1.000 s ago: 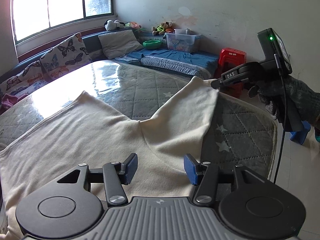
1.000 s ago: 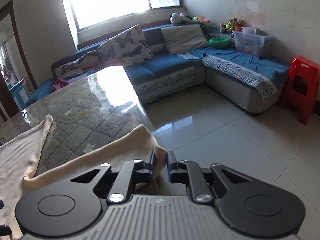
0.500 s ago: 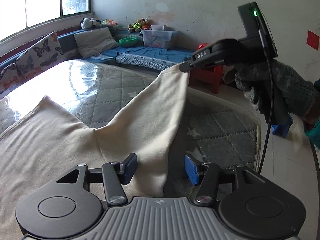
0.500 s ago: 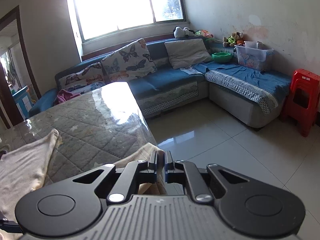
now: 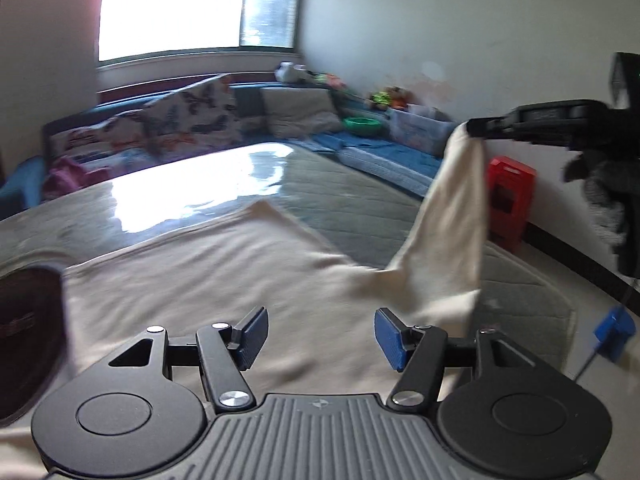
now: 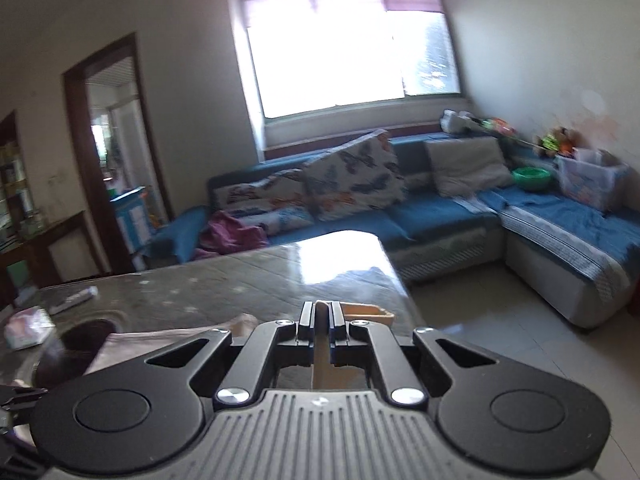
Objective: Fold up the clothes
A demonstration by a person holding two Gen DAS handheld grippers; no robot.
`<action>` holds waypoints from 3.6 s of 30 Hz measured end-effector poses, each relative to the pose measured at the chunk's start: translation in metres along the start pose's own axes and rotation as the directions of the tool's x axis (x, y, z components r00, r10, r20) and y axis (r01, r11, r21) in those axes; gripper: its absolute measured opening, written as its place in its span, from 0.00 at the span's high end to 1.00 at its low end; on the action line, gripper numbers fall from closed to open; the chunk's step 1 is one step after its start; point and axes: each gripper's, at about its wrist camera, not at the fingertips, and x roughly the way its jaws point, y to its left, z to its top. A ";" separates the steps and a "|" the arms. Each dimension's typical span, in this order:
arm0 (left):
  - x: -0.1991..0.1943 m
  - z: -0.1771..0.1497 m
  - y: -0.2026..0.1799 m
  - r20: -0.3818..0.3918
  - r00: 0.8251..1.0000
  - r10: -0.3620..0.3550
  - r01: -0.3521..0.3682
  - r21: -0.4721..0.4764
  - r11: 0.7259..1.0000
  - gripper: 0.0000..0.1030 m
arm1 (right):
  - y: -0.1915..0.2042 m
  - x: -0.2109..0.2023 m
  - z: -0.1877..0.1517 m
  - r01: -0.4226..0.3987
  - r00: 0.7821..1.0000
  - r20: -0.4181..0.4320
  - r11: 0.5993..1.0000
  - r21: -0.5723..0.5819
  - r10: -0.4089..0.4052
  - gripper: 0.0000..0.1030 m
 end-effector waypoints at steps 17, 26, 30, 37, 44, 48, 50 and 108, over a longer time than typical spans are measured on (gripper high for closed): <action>-0.060 -0.056 0.063 -0.005 0.991 0.132 -0.131 -0.178 0.975 0.39 | 0.183 0.043 -0.028 -0.408 0.907 -0.210 0.888 -0.211 0.366 0.95; -0.075 -0.068 0.076 -0.016 0.985 0.173 -0.172 -0.218 0.961 0.38 | 0.227 0.059 -0.083 -0.531 0.809 -0.414 0.821 -0.210 0.417 0.92; -0.075 -0.068 0.077 -0.022 0.983 0.181 -0.181 -0.217 0.959 0.38 | 0.226 0.054 -0.087 -0.536 0.807 -0.418 0.814 -0.223 0.417 0.86; -0.075 -0.058 0.068 0.005 0.987 0.160 -0.157 -0.193 0.969 0.39 | 0.173 0.027 -0.084 -0.414 0.876 -0.374 0.873 -0.259 0.304 0.60; -0.046 -0.056 0.051 -0.036 0.991 0.130 -0.134 -0.115 0.984 0.52 | 0.110 0.005 -0.098 -0.223 0.922 -0.372 0.935 -0.276 0.110 0.51; -0.034 -0.058 0.046 -0.063 0.989 0.131 -0.136 -0.087 0.987 0.61 | 0.082 -0.003 -0.110 -0.165 0.923 -0.380 0.955 -0.245 0.061 0.49; -0.033 -0.059 0.044 -0.065 0.987 0.145 -0.149 -0.071 0.986 0.69 | 0.076 -0.005 -0.114 -0.151 0.925 -0.376 0.957 -0.248 0.049 0.47; -0.061 0.096 -0.010 0.174 0.981 0.086 -0.119 0.186 0.975 0.92 | 0.099 0.011 -0.125 -0.115 0.972 -0.230 0.957 -0.264 0.054 0.17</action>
